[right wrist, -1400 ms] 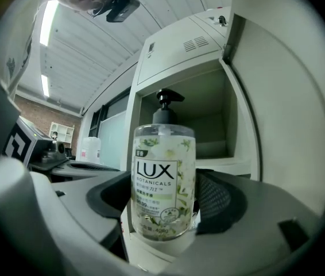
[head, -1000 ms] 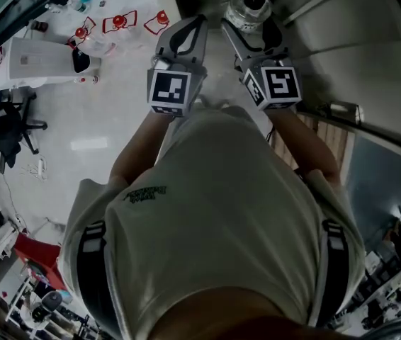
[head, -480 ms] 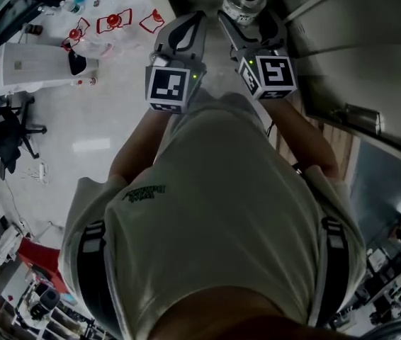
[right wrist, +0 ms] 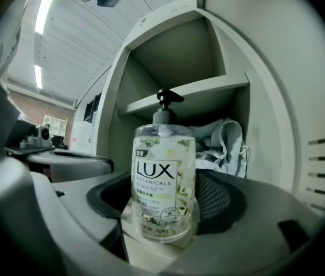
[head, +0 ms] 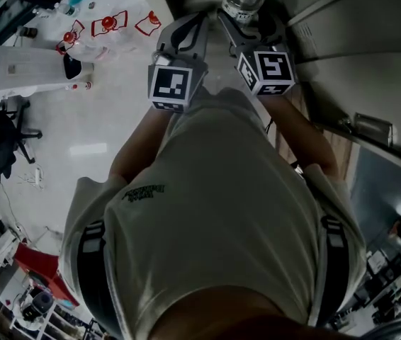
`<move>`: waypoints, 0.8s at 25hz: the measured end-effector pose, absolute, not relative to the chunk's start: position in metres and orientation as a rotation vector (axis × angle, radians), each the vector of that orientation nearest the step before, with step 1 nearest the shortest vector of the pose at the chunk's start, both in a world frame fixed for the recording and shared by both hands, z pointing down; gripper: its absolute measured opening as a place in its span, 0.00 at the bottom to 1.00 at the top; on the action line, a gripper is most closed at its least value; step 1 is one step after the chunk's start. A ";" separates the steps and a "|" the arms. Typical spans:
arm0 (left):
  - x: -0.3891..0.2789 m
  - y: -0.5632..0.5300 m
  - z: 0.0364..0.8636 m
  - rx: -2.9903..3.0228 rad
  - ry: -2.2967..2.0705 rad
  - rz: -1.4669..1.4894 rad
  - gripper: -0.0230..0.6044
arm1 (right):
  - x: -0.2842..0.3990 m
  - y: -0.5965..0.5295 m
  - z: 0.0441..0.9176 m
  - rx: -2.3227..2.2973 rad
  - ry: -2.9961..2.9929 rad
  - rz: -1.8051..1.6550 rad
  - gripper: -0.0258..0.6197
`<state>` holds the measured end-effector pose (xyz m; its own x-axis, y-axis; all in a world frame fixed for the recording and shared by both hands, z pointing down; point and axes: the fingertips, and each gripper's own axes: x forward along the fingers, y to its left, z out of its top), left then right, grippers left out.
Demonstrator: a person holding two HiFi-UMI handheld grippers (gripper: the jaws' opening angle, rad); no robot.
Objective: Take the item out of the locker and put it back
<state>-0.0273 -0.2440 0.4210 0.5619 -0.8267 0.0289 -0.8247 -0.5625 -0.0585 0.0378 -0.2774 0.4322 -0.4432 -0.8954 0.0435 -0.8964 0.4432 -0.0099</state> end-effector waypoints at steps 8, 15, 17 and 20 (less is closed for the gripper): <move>-0.022 -0.248 0.444 -2.753 1.436 -0.111 0.06 | 0.038 -0.284 0.439 1.650 -2.604 0.036 0.57; -0.017 -0.247 0.449 -2.756 1.430 -0.096 0.06 | 0.038 -0.285 0.442 1.651 -2.583 0.022 0.58; -0.018 -0.247 0.448 -2.755 1.435 -0.090 0.06 | 0.037 -0.286 0.443 1.648 -2.578 0.023 0.59; -0.020 -0.250 0.448 -2.747 1.448 -0.087 0.06 | 0.038 -0.288 0.444 1.645 -2.601 0.043 0.59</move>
